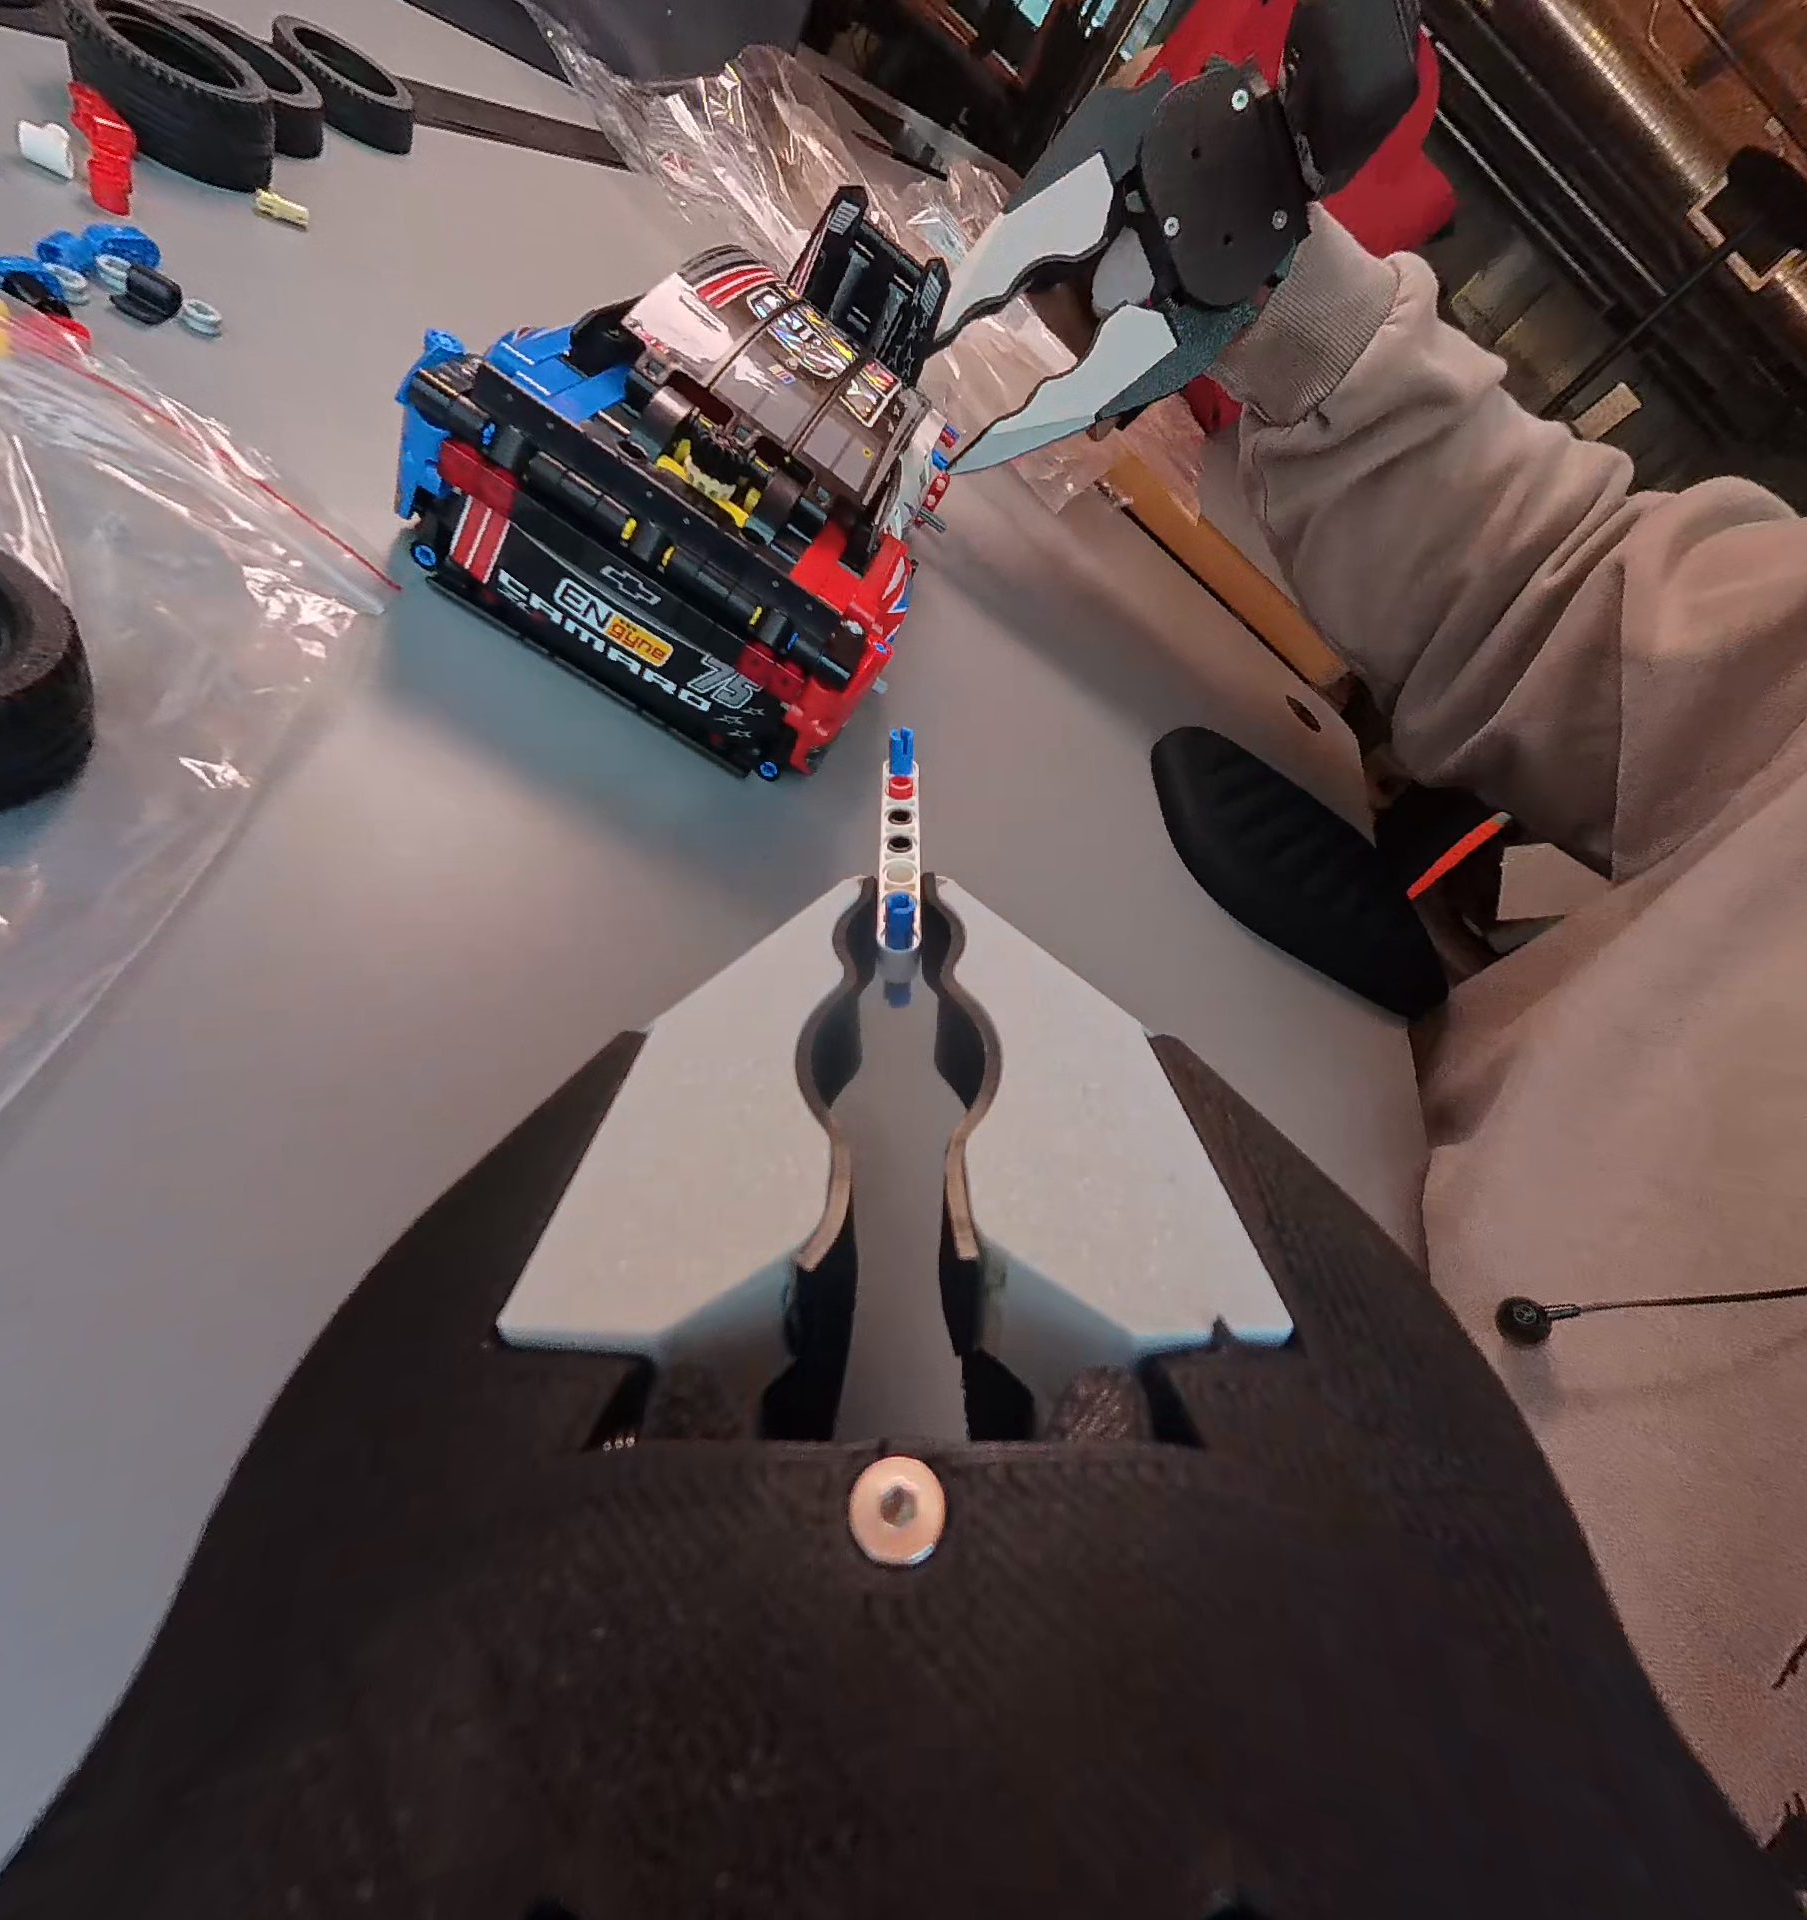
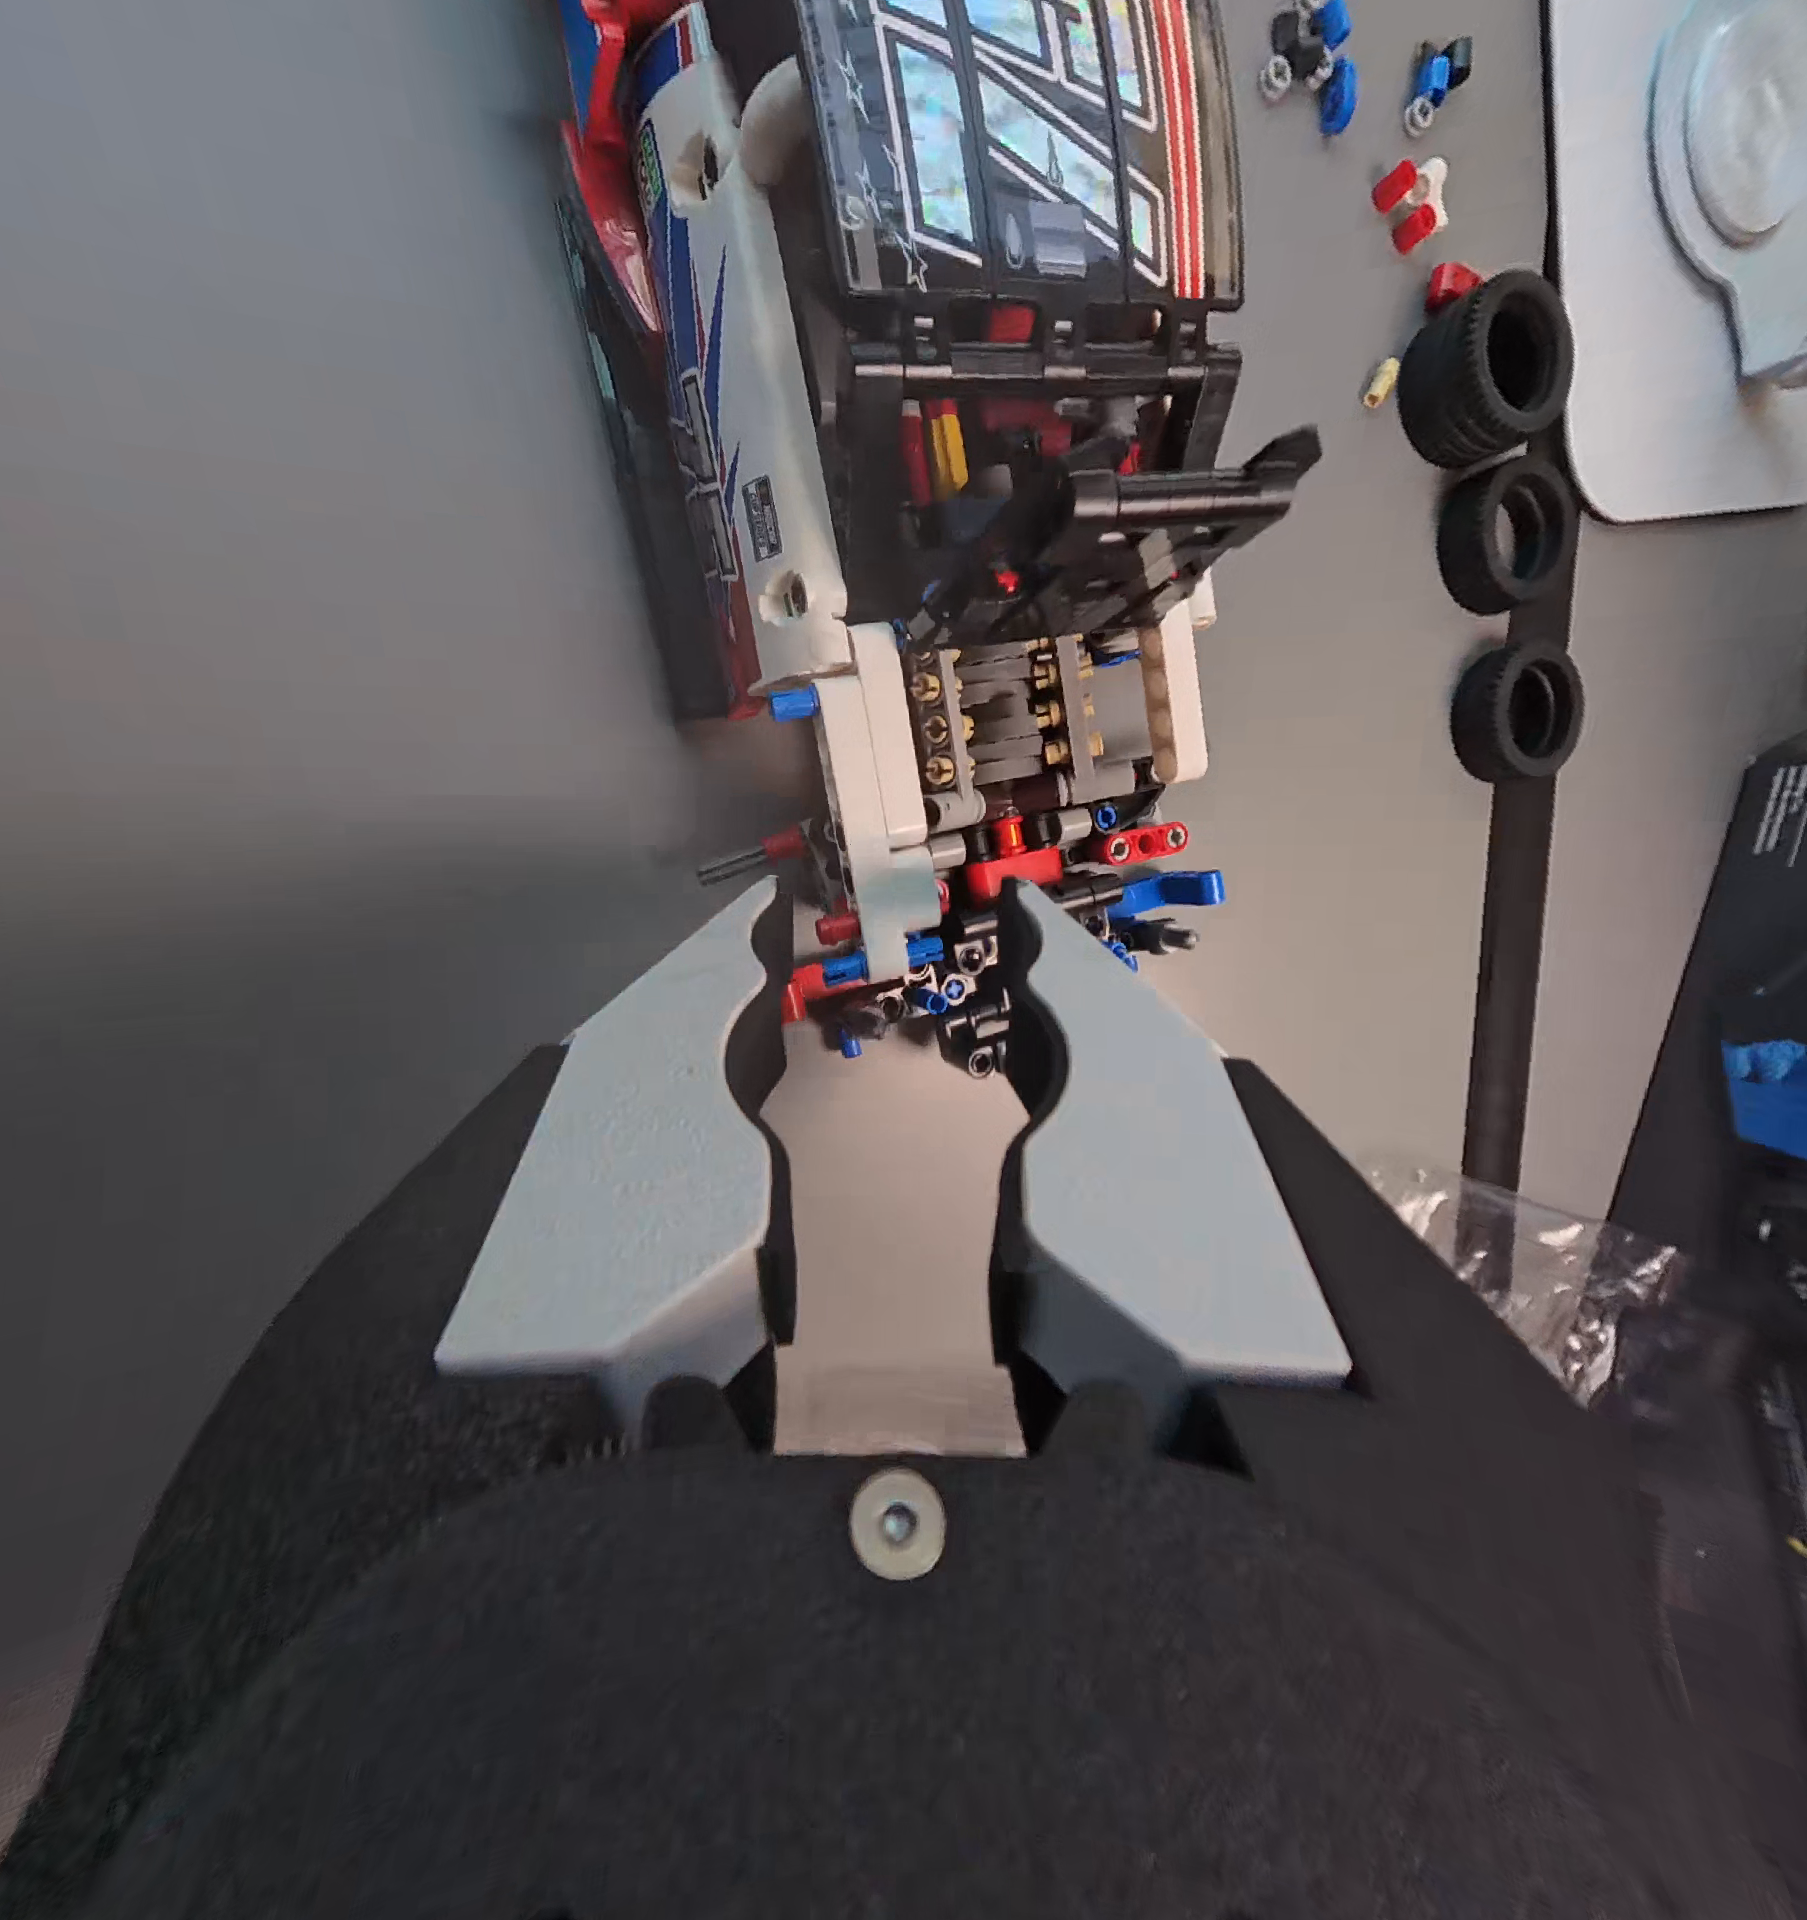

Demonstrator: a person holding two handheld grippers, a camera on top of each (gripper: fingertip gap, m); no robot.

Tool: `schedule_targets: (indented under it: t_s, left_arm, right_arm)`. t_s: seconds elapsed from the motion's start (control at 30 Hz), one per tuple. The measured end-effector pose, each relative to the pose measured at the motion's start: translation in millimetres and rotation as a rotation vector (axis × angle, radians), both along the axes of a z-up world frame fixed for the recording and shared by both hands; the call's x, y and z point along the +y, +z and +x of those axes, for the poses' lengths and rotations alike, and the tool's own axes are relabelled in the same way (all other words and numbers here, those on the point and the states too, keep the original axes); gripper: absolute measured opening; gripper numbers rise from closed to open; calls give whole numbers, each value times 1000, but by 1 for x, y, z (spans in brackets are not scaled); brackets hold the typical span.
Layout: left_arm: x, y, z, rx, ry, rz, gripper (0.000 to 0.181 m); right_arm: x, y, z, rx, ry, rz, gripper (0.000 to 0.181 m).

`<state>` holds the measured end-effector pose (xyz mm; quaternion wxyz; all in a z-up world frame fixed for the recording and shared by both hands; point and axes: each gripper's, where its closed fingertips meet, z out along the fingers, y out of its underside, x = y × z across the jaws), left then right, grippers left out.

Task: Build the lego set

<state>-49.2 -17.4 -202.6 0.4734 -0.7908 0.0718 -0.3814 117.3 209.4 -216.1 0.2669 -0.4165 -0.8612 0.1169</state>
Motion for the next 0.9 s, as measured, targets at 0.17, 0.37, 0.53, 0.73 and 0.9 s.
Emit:
schedule_targets:
  t_s: [0.17, 0.37, 0.53, 0.73, 0.9]
  left_arm:
    - [2, 0, -3, -22, 7, -8, 5]
    - [2, 0, -3, -42, -2, -13, 5]
    - [2, 0, -3, -56, -8, -19, 5]
    - [2, 1, -3, -64, -15, -22, 5]
    - [2, 1, -3, -71, -14, -21, 5]
  right_arm:
    - [-4, -9, -4, -111, 129, 72, 22]
    - [-3, -14, -3, -185, 201, 93, 15]
    - [-4, -12, -2, -221, 225, 83, 25]
    - [-1, -12, 4, -280, 236, 75, 36]
    - [-1, -13, 3, -293, 243, 73, 23]
